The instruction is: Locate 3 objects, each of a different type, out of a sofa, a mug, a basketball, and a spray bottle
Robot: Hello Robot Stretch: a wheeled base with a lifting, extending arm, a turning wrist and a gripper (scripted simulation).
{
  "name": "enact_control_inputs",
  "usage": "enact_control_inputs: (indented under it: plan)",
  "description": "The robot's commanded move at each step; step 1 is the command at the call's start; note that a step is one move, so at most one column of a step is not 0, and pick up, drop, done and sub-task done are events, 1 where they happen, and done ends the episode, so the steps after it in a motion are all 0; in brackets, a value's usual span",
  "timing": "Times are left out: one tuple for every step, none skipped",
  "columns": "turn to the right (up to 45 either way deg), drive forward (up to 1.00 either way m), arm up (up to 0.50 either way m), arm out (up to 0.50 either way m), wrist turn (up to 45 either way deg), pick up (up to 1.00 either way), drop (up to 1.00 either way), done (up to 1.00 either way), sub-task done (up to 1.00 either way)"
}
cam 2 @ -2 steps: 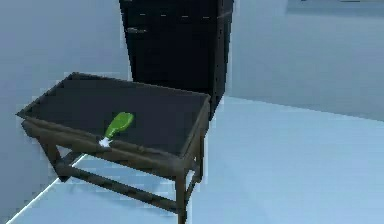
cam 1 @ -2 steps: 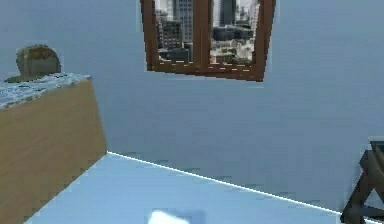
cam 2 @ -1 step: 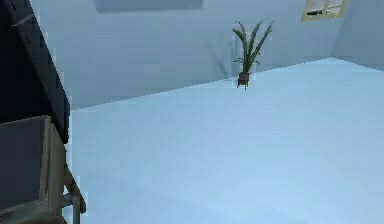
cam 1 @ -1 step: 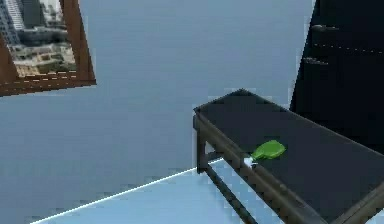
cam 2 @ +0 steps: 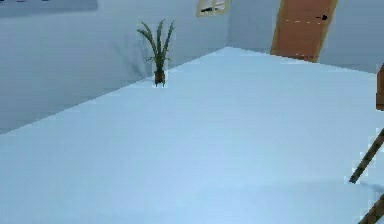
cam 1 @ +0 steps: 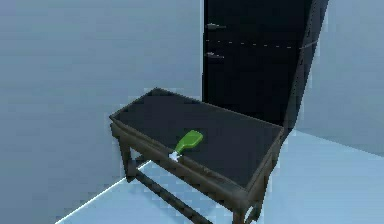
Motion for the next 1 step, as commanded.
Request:
enact_control_inputs:
  plan:
    - [0.0, 0.0, 0.0, 0.0, 0.0, 0.0, 0.0, 1.0, 0.0]
